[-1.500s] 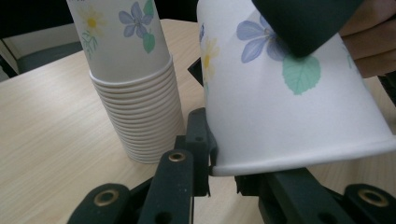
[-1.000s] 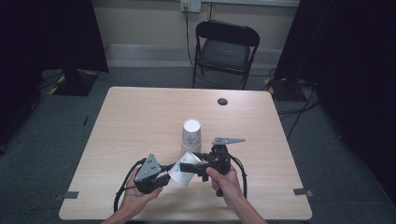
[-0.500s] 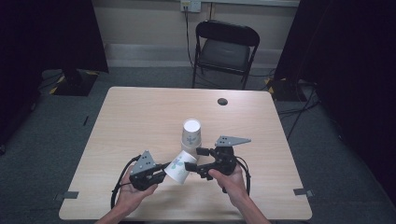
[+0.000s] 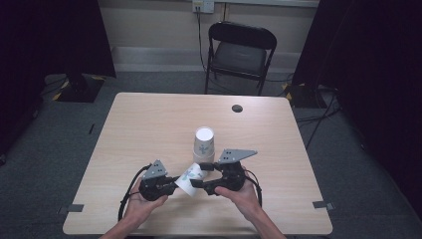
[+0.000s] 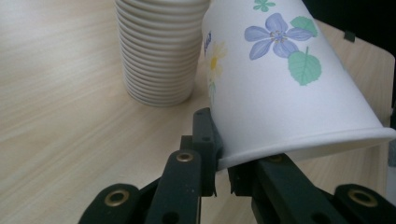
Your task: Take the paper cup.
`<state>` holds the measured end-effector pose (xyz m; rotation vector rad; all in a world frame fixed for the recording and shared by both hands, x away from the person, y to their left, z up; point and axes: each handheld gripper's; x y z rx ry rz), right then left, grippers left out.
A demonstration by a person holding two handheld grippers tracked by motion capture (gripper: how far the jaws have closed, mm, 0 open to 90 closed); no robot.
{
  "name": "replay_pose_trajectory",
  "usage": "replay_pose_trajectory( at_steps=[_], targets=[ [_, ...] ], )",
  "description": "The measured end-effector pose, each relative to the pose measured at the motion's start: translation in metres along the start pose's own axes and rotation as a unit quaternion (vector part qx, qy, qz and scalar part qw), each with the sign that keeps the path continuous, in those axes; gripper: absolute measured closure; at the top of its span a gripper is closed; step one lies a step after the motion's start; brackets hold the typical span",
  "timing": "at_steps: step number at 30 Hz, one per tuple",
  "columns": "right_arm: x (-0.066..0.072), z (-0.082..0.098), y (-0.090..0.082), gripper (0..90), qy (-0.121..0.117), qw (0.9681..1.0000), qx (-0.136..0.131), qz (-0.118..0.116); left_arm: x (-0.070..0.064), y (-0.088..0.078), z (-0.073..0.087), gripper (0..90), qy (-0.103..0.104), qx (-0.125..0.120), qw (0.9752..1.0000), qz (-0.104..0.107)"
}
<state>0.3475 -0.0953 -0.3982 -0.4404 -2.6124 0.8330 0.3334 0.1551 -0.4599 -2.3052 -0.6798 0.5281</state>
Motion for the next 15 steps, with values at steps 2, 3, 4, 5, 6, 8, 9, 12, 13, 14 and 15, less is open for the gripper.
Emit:
replay_pose_trajectory(
  at_steps=[2,3,4,5,6,8,9,12,13,14,15],
  targets=[
    [0.0008,-0.0008,0.0026,35.7,-0.002,1.0,0.002,-0.009,-0.0037,0.0037,0.001,83.8,0.005,0.009,0.9999,0.007],
    [0.0017,-0.0012,0.0038,37.4,-0.008,0.9999,0.008,-0.003,-0.0049,0.0039,0.0009,83.8,0.006,0.009,0.9999,0.009],
    [0.0019,-0.0012,0.0045,38.8,-0.011,0.9999,0.013,0.0,-0.0064,0.0034,0.0002,83.8,0.007,0.007,0.9999,0.013],
    [0.0017,-0.0006,0.0055,40.2,-0.015,0.9997,0.017,0.004,-0.0074,0.0023,-0.0007,83.8,0.012,0.008,0.9998,0.014],
    [0.0015,0.0004,0.0062,41.7,-0.018,0.9996,0.02,0.007,-0.0084,0.0021,-0.0007,83.8,0.01,0.006,0.9998,0.015],
    [0.0012,0.0025,0.0073,43.0,-0.023,0.9993,0.029,0.01,-0.0081,0.0014,-0.0002,83.8,0.011,0.006,0.9997,0.02],
    [0.001,0.0034,0.0079,43.0,-0.026,0.999,0.032,0.014,-0.0075,0.0011,-0.0001,83.9,0.01,0.003,0.9997,0.024],
    [0.0005,0.0058,0.0092,42.6,-0.037,0.9982,0.042,0.021,-0.0054,-0.001,-0.0006,84.3,0.002,-0.006,0.9995,0.031],
    [0.0001,0.0066,0.0094,41.9,-0.041,0.9981,0.042,0.02,-0.0048,-0.0016,-0.0005,84.6,-0.003,-0.01,0.9994,0.034],
    [-0.0005,0.0071,0.0096,41.1,-0.045,0.9978,0.044,0.018,-0.0037,-0.0027,-0.0005,84.9,-0.003,-0.011,0.9994,0.033],
    [-0.0008,0.0076,0.0096,40.0,-0.048,0.9977,0.045,0.015,-0.0025,-0.0034,-0.0003,85.1,-0.007,-0.014,0.9993,0.035]
  ],
)
Point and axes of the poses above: each handheld gripper's, and its own axes: y roughly forward along the jaws, z roughly out of its underside, x roughly to its left, and after that the axes turned 13 degrees about x, right-handed
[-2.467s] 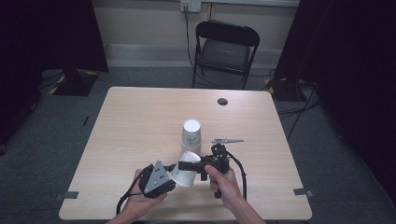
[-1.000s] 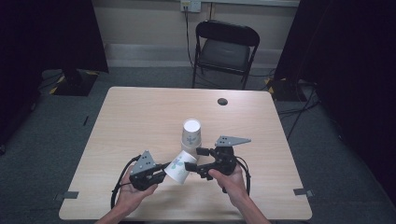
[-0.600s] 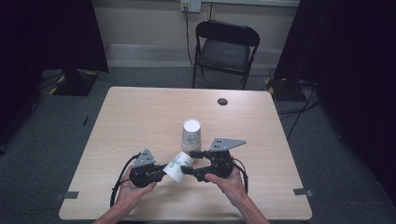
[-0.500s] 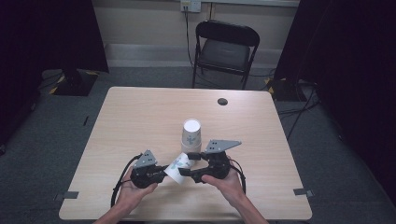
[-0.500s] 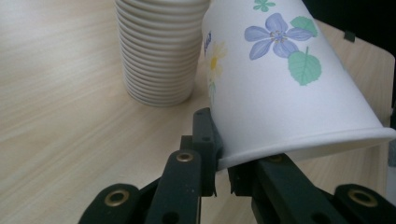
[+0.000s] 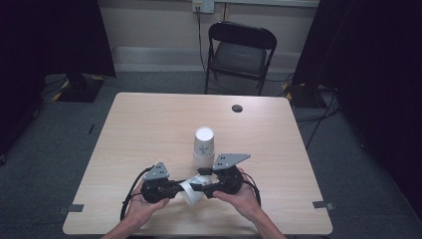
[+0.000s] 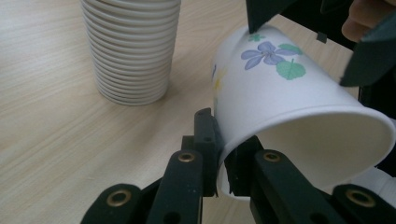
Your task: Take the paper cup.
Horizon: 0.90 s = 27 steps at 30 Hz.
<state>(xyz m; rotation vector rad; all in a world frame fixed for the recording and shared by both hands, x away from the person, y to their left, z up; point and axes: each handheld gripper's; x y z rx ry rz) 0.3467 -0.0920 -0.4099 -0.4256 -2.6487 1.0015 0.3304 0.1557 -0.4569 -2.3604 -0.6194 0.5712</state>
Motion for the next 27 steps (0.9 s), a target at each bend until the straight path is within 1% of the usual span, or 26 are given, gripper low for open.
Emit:
replay_pose_trajectory(
  at_steps=[3,4,5,7,10,12,15,18,20,22,25,27],
  targets=[
    [0.0,0.001,0.0,35.3,-0.018,0.9998,0.007,-0.003,0.004,-0.004,0.0,86.1,-0.011,-0.008,0.9999,0.006],
    [0.0,0.002,0.0,33.3,-0.025,0.9996,0.011,-0.002,0.005,-0.005,0.0,86.5,-0.01,-0.009,0.9999,0.006],
    [0.001,0.002,0.0,30.7,-0.033,0.9994,0.014,0.002,0.006,-0.006,0.0,86.8,-0.016,-0.012,0.9998,0.01],
    [0.003,0.004,0.002,25.0,-0.044,0.9988,0.021,0.008,0.007,-0.007,0.0,87.3,-0.019,-0.014,0.9996,0.012],
    [0.008,0.006,0.007,21.4,-0.059,0.9977,0.031,0.013,0.007,-0.007,0.0,87.5,-0.022,-0.014,0.9995,0.016],
    [0.01,0.007,0.01,20.7,-0.075,0.9961,0.043,0.02,0.007,-0.007,0.0,87.1,-0.02,-0.011,0.9996,0.014],
    [0.012,0.01,0.013,18.1,-0.086,0.9943,0.056,0.029,0.007,-0.007,0.0,86.7,-0.018,-0.008,0.9997,0.013],
    [0.015,0.014,0.018,15.3,-0.102,0.9917,0.07,0.036,0.007,-0.006,0.0,86.9,-0.02,-0.007,0.9996,0.016],
    [0.017,0.015,0.02,14.3,-0.11,0.99,0.075,0.045,0.007,-0.006,0.0,87.3,-0.02,-0.007,0.9996,0.018],
    [0.019,0.015,0.022,13.7,-0.118,0.9884,0.08,0.053,0.006,-0.006,0.0,87.5,-0.027,-0.011,0.9992,0.027],
    [0.021,0.015,0.025,14.0,-0.126,0.9865,0.084,0.062,0.005,-0.006,0.0,87.6,-0.026,-0.011,0.9991,0.03],
    [0.023,0.015,0.027,14.0,-0.134,0.9845,0.088,0.071,0.006,-0.006,0.0,87.5,-0.029,-0.012,0.9988,0.036]
  ],
)
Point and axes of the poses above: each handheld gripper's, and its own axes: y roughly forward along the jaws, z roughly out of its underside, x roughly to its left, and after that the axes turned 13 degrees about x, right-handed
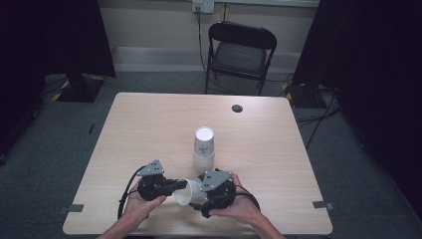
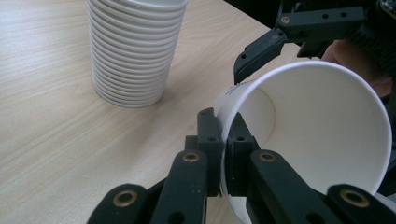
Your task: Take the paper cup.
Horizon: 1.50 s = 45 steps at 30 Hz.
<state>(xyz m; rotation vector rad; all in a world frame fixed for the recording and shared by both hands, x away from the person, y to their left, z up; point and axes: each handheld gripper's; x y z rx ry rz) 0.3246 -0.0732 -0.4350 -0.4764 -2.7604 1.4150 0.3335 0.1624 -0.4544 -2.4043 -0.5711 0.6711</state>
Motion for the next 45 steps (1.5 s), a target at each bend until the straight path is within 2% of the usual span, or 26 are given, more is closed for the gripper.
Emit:
replay_pose_trajectory(
  at_steps=[3,8,13,15,18,19,22,24,25,27,29,34,38,45],
  targets=[
    [0.002,-0.001,0.003,14.6,-0.007,0.9999,0.004,0.009,-0.001,0.0,-0.001,87.6,-0.002,-0.002,0.9999,0.01],
    [0.006,-0.004,0.006,18.6,-0.015,0.9996,0.013,0.02,-0.001,0.0,-0.001,86.8,0.0,-0.002,0.9999,0.012],
    [0.006,-0.003,0.007,26.9,-0.013,0.9998,0.012,0.003,-0.003,0.001,-0.001,84.9,0.006,-0.004,0.9999,0.012],
    [0.006,-0.003,0.007,27.5,-0.01,0.9999,0.008,-0.005,-0.004,0.0,-0.001,81.4,0.008,-0.006,0.9999,0.012],
    [0.005,-0.003,0.007,28.6,-0.005,0.9999,0.006,-0.012,-0.004,-0.001,-0.001,81.6,0.009,-0.009,0.9999,0.01],
    [0.005,-0.003,0.007,28.9,-0.002,0.9999,0.006,-0.012,-0.003,-0.002,-0.001,78.7,0.008,-0.013,0.9998,0.01],
    [0.002,-0.002,0.007,29.1,0.009,0.9998,0.001,-0.016,-0.002,-0.003,-0.001,77.2,0.005,-0.014,0.9998,0.012],
    [0.0,-0.001,0.006,29.1,0.013,0.9997,-0.002,-0.02,-0.001,-0.004,-0.001,82.1,0.005,-0.012,0.9998,0.016],
    [0.0,-0.001,0.006,28.9,0.012,0.9997,-0.003,-0.019,-0.001,-0.004,-0.001,83.5,0.003,-0.011,0.9999,0.011],
    [0.003,-0.002,0.006,27.8,0.004,1.0,-0.001,-0.002,0.0,-0.004,-0.001,85.8,-0.005,-0.008,0.9999,0.011],
    [0.005,-0.003,0.007,26.9,0.001,1.0,0.002,0.004,-0.001,-0.004,-0.001,86.5,-0.007,-0.009,0.9999,0.012],
    [0.007,-0.007,0.009,21.3,-0.006,0.9999,-0.007,0.006,-0.001,-0.001,-0.001,87.0,-0.01,-0.001,0.9997,0.023],
    [0.008,-0.009,0.009,21.1,-0.01,0.9998,-0.015,0.003,-0.001,0.002,-0.001,87.0,-0.015,0.005,0.9995,0.029],
    [0.012,-0.011,0.011,20.9,-0.023,0.9996,-0.013,0.01,-0.001,0.006,-0.001,86.7,-0.02,0.019,0.9988,0.04]
  ],
)
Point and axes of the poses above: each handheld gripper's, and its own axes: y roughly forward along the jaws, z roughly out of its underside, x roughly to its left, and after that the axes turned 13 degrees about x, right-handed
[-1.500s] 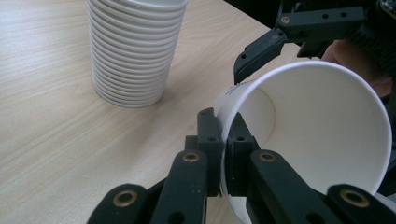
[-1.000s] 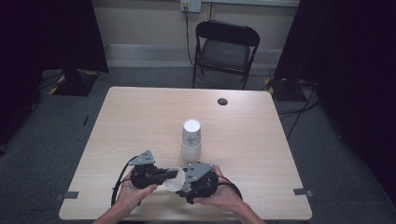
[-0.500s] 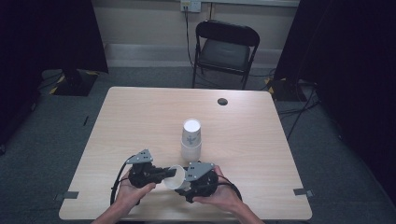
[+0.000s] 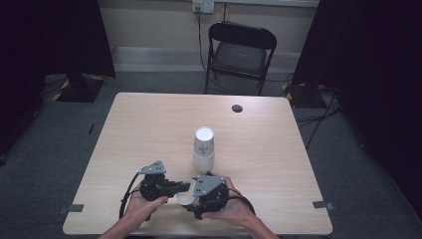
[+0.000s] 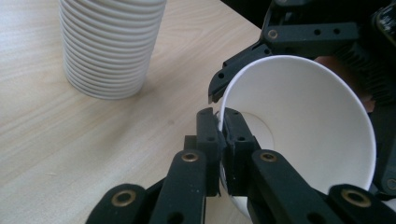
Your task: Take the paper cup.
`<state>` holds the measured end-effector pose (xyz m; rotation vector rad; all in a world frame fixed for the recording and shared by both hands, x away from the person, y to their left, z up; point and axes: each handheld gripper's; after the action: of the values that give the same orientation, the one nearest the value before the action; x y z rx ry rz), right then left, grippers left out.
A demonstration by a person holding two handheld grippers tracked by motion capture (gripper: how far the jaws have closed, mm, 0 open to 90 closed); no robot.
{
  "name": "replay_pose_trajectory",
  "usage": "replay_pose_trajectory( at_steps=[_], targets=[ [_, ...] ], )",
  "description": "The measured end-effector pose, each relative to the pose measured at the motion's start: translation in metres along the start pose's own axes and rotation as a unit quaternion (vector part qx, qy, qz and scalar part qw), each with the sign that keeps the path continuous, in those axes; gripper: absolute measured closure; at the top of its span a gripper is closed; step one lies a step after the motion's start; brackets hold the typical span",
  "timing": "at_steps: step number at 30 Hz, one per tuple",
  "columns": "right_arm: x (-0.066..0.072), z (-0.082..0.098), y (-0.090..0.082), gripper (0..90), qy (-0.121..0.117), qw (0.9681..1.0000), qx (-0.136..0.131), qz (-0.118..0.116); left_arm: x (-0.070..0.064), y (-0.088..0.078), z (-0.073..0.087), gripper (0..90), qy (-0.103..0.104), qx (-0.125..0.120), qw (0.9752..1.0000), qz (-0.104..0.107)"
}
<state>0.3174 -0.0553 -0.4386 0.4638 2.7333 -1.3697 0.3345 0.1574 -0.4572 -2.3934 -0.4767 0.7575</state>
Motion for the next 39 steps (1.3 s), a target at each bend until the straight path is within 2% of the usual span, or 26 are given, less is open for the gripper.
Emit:
replay_pose_trajectory(
  at_steps=[5,10,15,22,26,28,32,36,39],
  targets=[
    [0.003,-0.002,-0.002,21.5,-0.002,1.0,-0.004,-0.003,-0.003,0.003,0.0,86.2,0.007,0.005,1.0,0.003],
    [0.001,-0.002,-0.002,24.6,-0.002,1.0,-0.004,-0.008,-0.001,0.001,0.0,85.8,0.003,0.002,1.0,0.002],
    [0.001,-0.001,-0.003,28.5,0.0,0.9999,-0.01,-0.009,-0.001,0.001,0.0,81.9,0.0,0.0,1.0,0.002],
    [-0.002,0.0,-0.006,28.7,0.008,0.9999,-0.013,-0.006,-0.001,-0.002,0.0,69.7,0.004,-0.014,0.9998,0.015],
    [-0.003,0.002,-0.006,28.7,0.012,0.9998,-0.013,-0.005,0.0,-0.008,-0.002,63.0,0.008,-0.024,0.9997,0.003],
    [-0.004,0.002,-0.007,28.7,0.017,0.9998,-0.013,-0.005,-0.001,-0.011,-0.002,57.3,0.016,-0.029,0.9991,-0.025],
    [-0.007,0.004,-0.009,28.8,0.027,0.9995,-0.014,-0.004,-0.002,-0.017,-0.003,44.6,0.022,-0.041,0.9975,-0.054],
    [-0.011,0.007,-0.011,28.8,0.041,0.999,-0.018,-0.002,-0.001,-0.018,-0.003,33.8,0.024,-0.046,0.9968,-0.061],
    [-0.014,0.009,-0.012,28.9,0.049,0.9986,-0.019,-0.004,-0.002,-0.02,-0.003,30.5,0.028,-0.048,0.9963,-0.066]
  ],
)
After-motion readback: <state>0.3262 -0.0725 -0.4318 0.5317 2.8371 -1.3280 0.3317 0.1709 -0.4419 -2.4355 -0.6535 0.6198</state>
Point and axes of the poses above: each handheld gripper's, and its own axes: y roughly forward along the jaws, z roughly out of its underside, x roughly to its left, and after that the axes turned 13 degrees about x, right-handed
